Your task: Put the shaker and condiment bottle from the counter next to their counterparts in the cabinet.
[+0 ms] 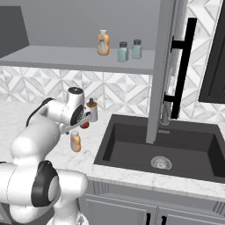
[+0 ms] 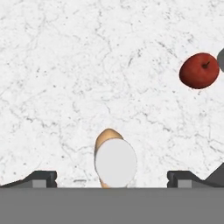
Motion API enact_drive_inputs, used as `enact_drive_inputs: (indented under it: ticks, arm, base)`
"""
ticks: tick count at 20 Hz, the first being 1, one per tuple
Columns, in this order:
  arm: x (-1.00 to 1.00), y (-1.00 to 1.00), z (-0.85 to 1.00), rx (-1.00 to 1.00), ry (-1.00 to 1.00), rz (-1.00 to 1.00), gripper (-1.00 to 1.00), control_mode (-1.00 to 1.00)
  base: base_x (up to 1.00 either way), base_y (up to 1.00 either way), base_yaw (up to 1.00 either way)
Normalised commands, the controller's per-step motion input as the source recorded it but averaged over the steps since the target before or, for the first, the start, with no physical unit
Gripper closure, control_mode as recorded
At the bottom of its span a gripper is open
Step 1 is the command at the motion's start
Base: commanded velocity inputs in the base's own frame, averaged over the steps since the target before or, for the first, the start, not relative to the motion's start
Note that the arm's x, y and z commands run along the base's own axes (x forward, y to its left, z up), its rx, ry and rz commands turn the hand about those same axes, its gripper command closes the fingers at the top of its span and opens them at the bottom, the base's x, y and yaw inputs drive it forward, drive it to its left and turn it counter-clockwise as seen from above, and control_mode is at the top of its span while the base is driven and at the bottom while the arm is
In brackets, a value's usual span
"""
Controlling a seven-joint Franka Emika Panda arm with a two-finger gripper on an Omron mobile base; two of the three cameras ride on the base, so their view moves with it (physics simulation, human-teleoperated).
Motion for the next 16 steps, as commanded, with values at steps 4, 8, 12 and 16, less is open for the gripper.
enact_drive_inputs:
  ticks: [4,8,12,16]
  arm:
    - [0.0,0.01,-0.19,0.0,-0.02,0.0,-1.0,-1.0]
    - [0.0,0.0,-0.21,0.0,0.0,0.0,-1.0,-1.0]
    - [0.0,0.0,-0.24,0.0,0.0,0.0,-1.0,-1.0]
    - [0.0,0.0,-0.25,0.0,0.0,0.0,-1.0,-1.0]
  base:
    - [0.0,0.0,0.0]
    - [0.0,0.0,0.0]
    - [0.0,0.0,0.0]
    - [0.0,0.0,0.0]
